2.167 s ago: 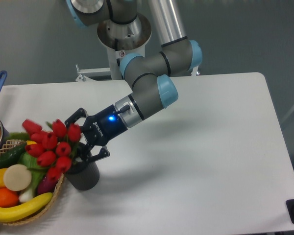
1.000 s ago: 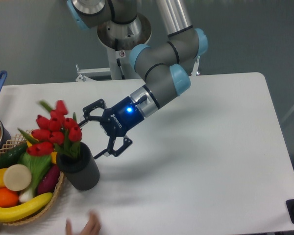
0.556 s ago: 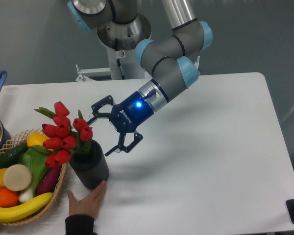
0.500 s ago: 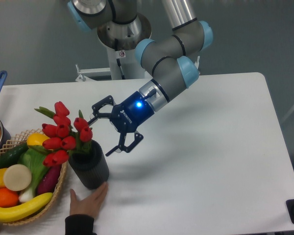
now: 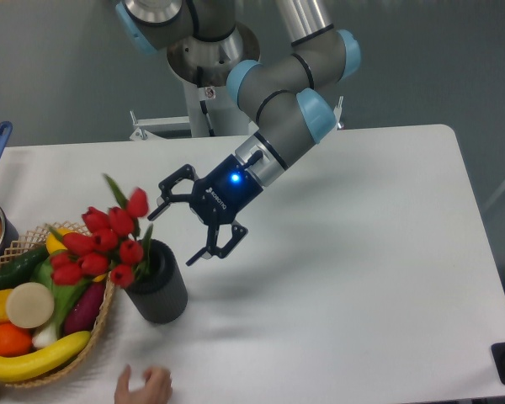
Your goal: Insert the flowers into the vase
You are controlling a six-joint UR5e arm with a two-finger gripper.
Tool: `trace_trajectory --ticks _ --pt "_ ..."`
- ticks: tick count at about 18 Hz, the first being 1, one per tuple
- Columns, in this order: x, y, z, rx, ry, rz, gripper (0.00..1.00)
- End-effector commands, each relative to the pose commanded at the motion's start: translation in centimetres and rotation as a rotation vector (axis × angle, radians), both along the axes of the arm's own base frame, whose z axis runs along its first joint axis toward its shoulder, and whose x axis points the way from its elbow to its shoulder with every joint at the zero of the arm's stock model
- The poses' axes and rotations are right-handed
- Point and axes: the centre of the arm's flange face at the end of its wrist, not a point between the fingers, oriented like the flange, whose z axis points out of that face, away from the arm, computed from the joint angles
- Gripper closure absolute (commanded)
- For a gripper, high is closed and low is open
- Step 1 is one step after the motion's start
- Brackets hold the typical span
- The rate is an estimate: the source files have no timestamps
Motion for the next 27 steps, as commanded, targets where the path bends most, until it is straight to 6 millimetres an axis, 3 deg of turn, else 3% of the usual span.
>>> trace_trajectory --ticks 6,14,18,21,25,27 --pt "-5.6 -3.2 1.4 -0.129 0.143 0.136 0.0" --pt "-16.3 -10.8 4.0 -0.318 0.313 0.385 0.0" --pt "-20.1 -12.7 1.6 -0.524 0.384 0.459 0.0" --pt "-21.7 -13.4 -0.7 -0.647 0.438 0.451 0.0" --pt "-24.7 -14.3 -1.2 -0.798 0.507 0.485 0.0" --pt "-25.3 -14.8 -1.5 -0.863 0.527 0.494 0.0"
